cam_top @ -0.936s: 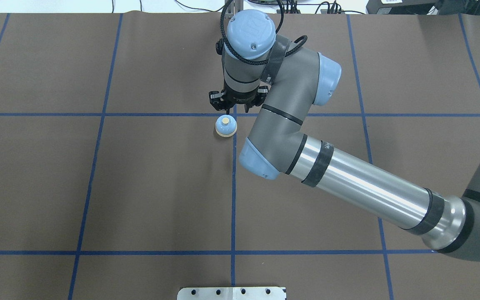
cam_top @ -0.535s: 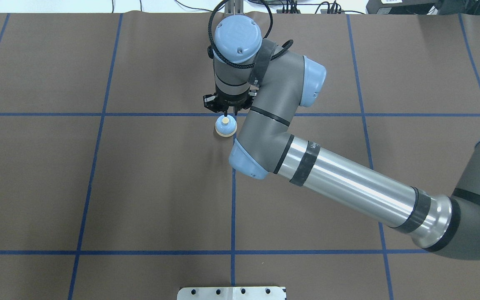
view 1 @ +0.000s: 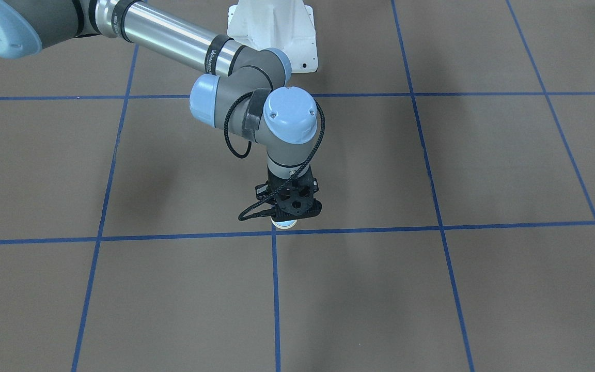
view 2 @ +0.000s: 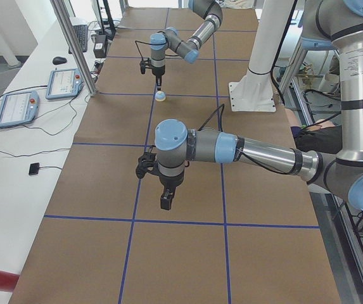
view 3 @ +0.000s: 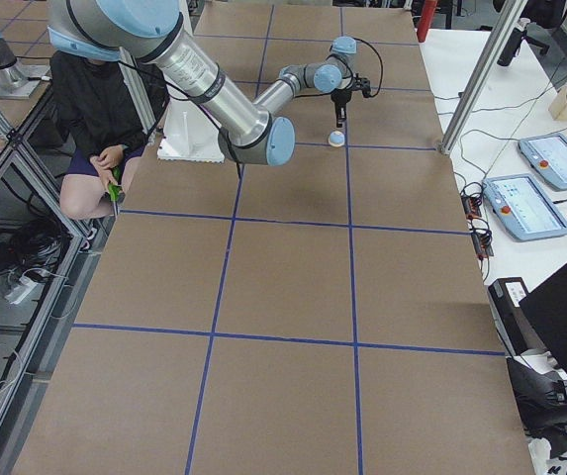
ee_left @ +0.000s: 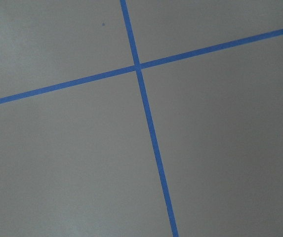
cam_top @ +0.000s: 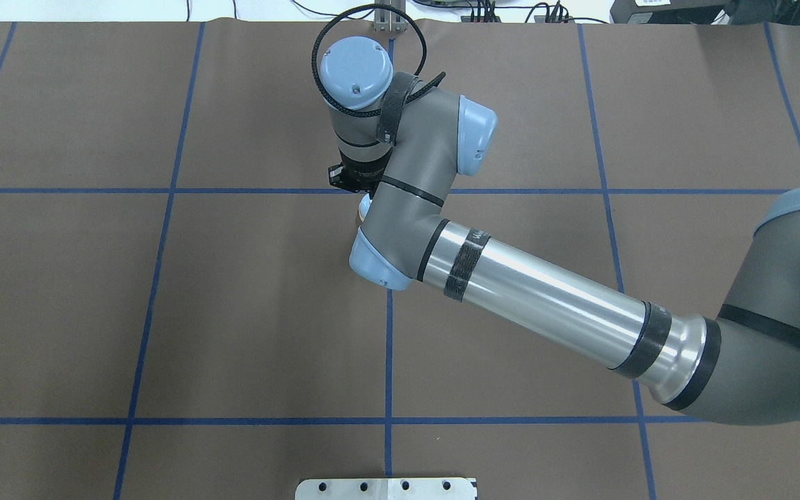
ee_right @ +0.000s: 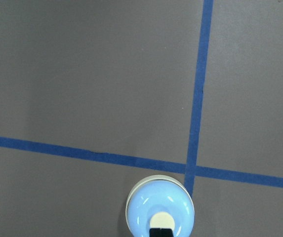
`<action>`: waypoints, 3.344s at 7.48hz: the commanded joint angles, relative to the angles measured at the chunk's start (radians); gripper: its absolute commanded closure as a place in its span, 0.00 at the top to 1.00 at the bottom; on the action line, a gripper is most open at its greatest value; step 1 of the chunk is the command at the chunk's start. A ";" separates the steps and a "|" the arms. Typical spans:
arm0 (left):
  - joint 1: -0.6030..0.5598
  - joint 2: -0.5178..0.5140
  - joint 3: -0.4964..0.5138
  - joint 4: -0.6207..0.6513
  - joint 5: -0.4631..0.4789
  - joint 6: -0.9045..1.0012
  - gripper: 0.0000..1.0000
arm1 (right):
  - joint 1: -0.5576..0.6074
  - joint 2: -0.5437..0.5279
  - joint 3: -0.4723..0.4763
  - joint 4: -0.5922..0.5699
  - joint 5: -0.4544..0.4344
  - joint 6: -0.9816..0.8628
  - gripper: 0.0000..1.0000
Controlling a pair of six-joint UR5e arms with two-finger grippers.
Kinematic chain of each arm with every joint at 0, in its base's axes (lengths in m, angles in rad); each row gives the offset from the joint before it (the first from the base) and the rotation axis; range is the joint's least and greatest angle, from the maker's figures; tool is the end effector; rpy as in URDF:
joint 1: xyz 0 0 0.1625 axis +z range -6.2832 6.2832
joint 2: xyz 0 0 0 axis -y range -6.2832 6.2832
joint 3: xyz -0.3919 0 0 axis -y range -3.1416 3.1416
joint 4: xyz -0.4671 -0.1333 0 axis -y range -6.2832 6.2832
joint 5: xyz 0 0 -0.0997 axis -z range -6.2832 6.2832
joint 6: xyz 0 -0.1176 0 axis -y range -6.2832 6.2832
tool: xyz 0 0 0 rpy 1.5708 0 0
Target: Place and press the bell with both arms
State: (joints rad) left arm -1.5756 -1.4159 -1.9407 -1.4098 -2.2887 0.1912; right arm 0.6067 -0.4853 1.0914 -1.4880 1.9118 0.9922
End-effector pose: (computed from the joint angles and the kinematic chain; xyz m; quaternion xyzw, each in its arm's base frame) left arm -0.0583 -0.4999 0.5331 0.0595 0.3470 0.0965 0.9310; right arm -0.6677 -0.5778 0.1014 0.0534 -0.3652 -0.0443 0.9283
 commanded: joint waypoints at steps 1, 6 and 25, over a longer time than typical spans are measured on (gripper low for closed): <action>0.000 -0.002 -0.001 -0.001 -0.002 -0.002 1.00 | -0.007 0.001 -0.024 0.000 -0.001 -0.001 0.00; 0.000 0.000 -0.001 0.000 -0.002 -0.002 1.00 | -0.021 -0.001 -0.030 0.008 -0.001 -0.003 0.00; -0.012 0.051 0.092 -0.181 -0.014 -0.190 1.00 | 0.921 -1.131 0.685 -0.011 0.454 -0.974 0.99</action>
State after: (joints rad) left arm -1.5837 -1.3716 -1.8453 -1.5848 -2.3012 0.0016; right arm 1.4828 -1.5358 1.7539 -1.4964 2.3818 0.0571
